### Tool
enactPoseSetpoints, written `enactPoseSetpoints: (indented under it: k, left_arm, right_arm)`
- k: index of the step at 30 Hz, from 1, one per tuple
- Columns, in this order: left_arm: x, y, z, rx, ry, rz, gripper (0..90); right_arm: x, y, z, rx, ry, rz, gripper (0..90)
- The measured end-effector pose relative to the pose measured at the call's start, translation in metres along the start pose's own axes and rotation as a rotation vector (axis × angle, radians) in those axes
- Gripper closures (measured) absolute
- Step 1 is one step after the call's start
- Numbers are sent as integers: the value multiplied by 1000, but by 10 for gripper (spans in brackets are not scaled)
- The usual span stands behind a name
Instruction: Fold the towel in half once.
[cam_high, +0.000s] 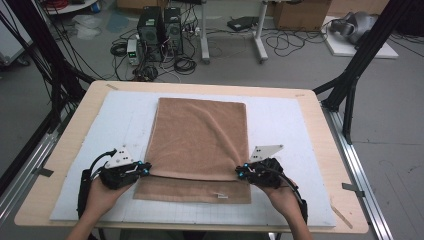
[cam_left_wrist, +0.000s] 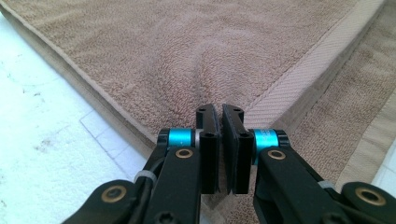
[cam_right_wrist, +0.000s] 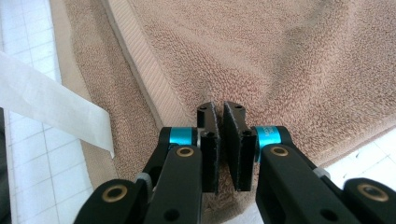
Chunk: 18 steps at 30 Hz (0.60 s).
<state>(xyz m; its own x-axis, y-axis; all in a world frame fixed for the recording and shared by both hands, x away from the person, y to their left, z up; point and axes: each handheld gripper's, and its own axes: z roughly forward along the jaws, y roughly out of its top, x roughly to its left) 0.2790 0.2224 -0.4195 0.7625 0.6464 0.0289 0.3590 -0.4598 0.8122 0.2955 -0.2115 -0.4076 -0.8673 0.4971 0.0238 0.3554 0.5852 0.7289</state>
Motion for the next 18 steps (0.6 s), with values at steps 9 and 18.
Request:
enactPoseSetpoints:
  k: [9,18]
  left_arm:
    - [-5,6,-12,-19,12,26,852]
    - [-18,-1,-28,-28,9,53,851]
  right_arm:
    - [4,7,-12,-31,-3,-17,848]
    - [21,8,-23,-38,19,-43,847]
